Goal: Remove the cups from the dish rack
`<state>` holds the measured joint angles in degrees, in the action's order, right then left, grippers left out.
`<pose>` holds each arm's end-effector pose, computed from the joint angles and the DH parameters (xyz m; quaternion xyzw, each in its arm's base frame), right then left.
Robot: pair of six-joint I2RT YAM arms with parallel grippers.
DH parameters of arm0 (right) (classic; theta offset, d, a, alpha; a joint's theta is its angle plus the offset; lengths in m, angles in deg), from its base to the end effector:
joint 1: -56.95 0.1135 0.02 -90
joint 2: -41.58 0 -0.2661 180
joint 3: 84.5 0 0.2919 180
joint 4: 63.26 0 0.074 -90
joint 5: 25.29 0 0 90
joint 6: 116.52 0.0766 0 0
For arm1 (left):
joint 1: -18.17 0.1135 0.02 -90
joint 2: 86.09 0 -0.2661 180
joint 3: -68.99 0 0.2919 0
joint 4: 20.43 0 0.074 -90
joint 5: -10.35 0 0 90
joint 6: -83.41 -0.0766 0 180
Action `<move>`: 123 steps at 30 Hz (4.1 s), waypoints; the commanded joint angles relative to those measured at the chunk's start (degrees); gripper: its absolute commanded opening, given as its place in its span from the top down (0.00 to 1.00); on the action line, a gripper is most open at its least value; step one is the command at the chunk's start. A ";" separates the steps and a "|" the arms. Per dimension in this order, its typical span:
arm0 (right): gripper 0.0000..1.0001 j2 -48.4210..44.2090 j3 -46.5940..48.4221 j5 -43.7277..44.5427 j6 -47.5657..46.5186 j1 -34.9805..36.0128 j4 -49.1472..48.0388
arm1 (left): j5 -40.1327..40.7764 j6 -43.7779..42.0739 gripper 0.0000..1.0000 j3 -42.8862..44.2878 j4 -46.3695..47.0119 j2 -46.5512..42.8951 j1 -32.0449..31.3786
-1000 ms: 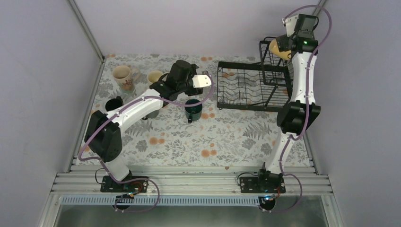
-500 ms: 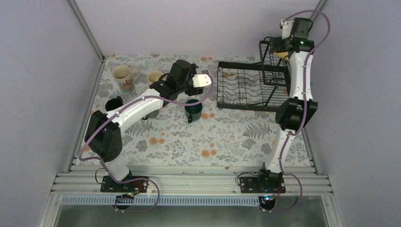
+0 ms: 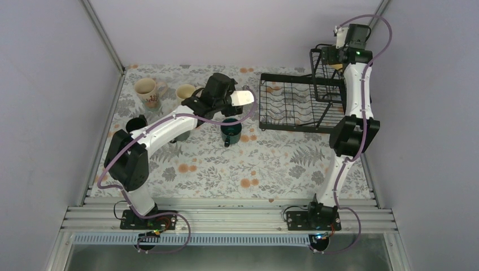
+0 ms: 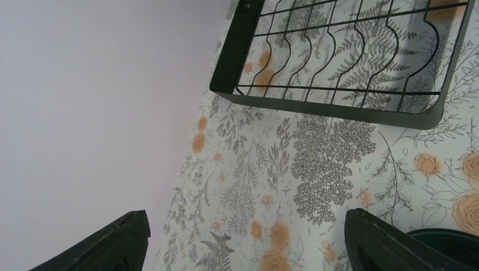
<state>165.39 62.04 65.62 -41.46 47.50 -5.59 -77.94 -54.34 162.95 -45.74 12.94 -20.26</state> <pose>0.5529 -0.0933 0.3611 -0.0388 0.8859 -0.1045 0.4503 0.3793 -0.2981 0.2744 0.5873 0.6386 0.0533 0.4944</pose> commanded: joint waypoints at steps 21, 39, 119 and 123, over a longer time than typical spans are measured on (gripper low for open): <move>0.00 -20.35 -22.54 11.42 -4.07 -4.96 -5.60 | -1.31 1.47 0.13 1.59 -1.40 -1.48 -0.95; 0.00 -27.35 -28.71 11.23 -5.23 -10.39 -6.16 | -1.72 1.58 0.13 1.30 -1.15 -1.89 -1.18; 0.97 -16.98 -1.63 -56.54 -16.44 -4.13 27.85 | -7.92 6.46 0.00 -10.14 23.72 -13.48 0.56; 0.97 -20.22 -7.49 -64.31 -17.79 -1.96 27.85 | -15.16 6.05 0.00 -12.17 27.08 -15.93 1.90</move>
<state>149.08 57.51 15.00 -56.52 43.50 22.54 -85.24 -49.83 152.11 -25.50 -0.96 -19.54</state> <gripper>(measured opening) 0.071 0.997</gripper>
